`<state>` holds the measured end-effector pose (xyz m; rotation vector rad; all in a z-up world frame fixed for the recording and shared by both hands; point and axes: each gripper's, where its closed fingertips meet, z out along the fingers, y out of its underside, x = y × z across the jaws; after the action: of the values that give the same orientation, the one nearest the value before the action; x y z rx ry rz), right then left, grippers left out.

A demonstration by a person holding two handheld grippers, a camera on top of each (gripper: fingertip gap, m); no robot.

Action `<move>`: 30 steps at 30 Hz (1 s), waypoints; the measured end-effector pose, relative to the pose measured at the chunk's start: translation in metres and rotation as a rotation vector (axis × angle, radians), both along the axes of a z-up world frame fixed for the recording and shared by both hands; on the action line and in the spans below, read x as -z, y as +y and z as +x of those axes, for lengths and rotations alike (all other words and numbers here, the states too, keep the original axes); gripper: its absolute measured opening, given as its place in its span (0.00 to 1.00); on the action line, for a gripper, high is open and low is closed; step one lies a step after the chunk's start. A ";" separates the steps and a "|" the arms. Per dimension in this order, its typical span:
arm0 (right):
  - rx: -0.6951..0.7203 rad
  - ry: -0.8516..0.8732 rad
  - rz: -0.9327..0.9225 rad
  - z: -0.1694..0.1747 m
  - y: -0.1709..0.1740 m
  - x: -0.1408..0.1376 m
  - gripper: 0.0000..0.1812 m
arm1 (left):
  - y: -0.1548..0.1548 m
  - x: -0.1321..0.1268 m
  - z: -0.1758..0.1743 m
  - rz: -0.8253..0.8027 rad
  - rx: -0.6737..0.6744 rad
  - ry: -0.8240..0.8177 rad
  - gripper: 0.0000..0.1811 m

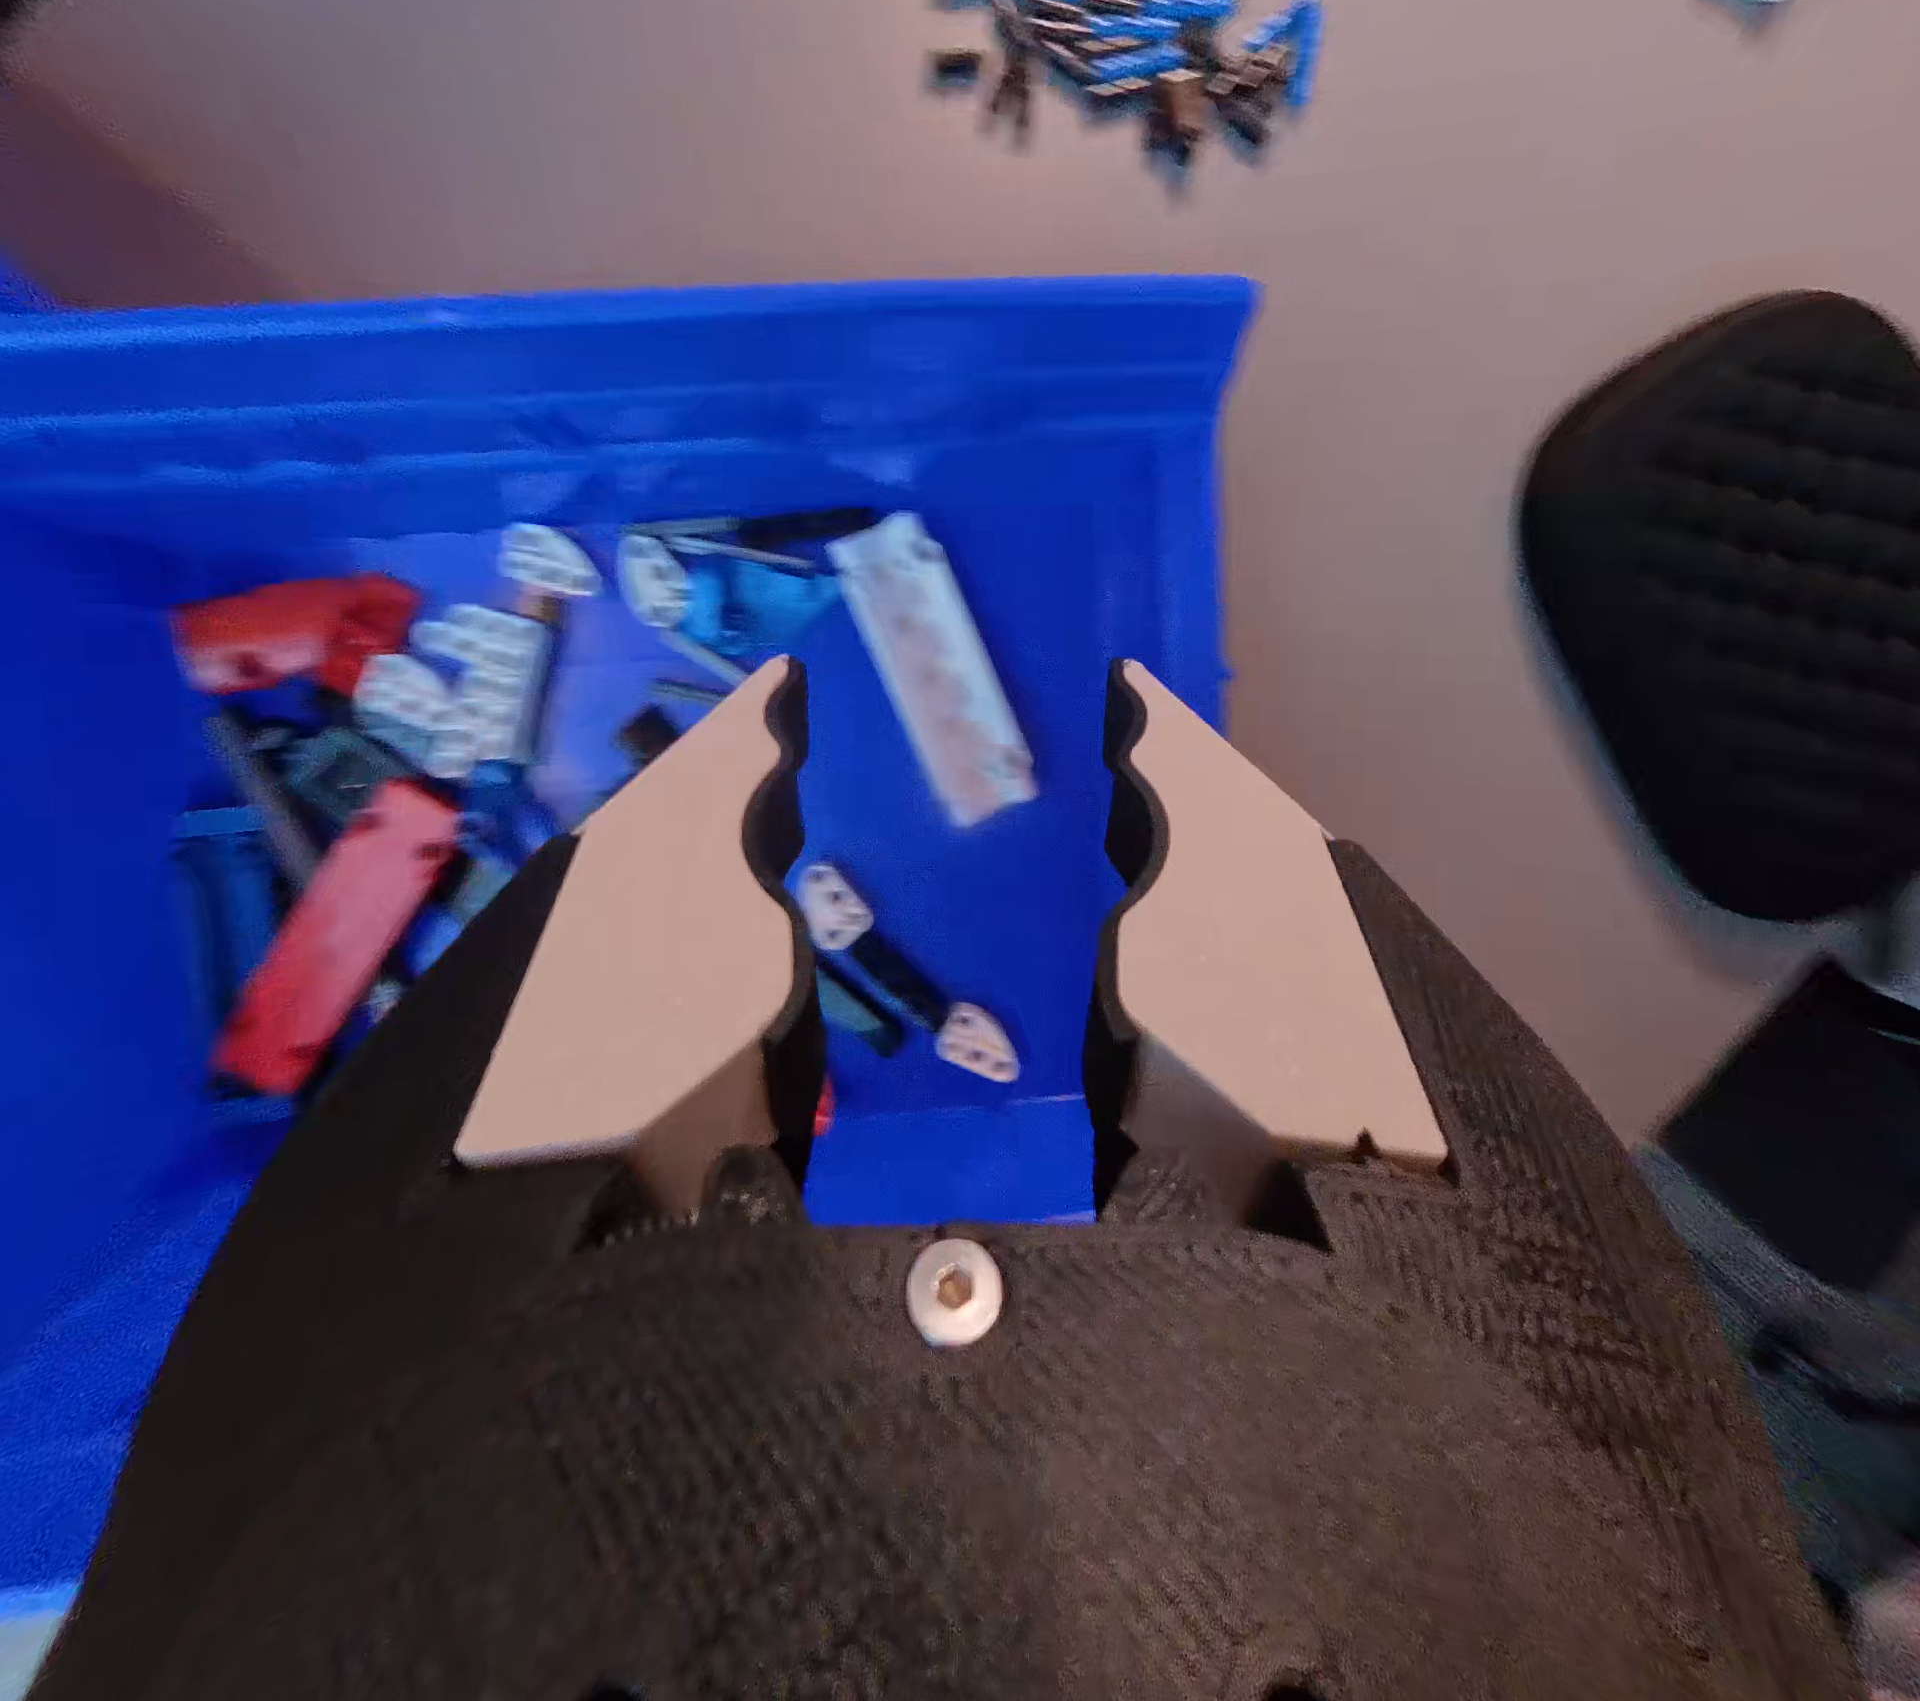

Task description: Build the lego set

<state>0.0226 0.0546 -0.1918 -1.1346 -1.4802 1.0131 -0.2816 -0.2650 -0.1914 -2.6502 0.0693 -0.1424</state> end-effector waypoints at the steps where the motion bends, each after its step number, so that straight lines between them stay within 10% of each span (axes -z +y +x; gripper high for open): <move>1: -0.002 0.001 0.003 0.001 0.000 0.000 0.07 | -0.007 0.008 0.023 -0.059 0.028 -0.049 0.31; 9: -0.042 0.004 -0.007 0.000 -0.007 -0.002 0.07 | -0.044 0.070 0.051 -0.316 -0.025 0.178 0.11; 17: -0.038 0.021 0.004 0.003 -0.007 -0.006 0.07 | -0.023 -0.047 0.094 -0.044 -0.007 0.014 0.13; 30: -0.048 0.009 -0.019 0.004 -0.008 -0.003 0.07 | -0.024 0.065 0.081 -0.201 -0.095 0.126 0.10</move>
<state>0.0263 0.0465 -0.1890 -1.1113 -1.4994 1.0659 -0.2005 -0.2891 -0.2565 -2.8545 -0.0314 0.0529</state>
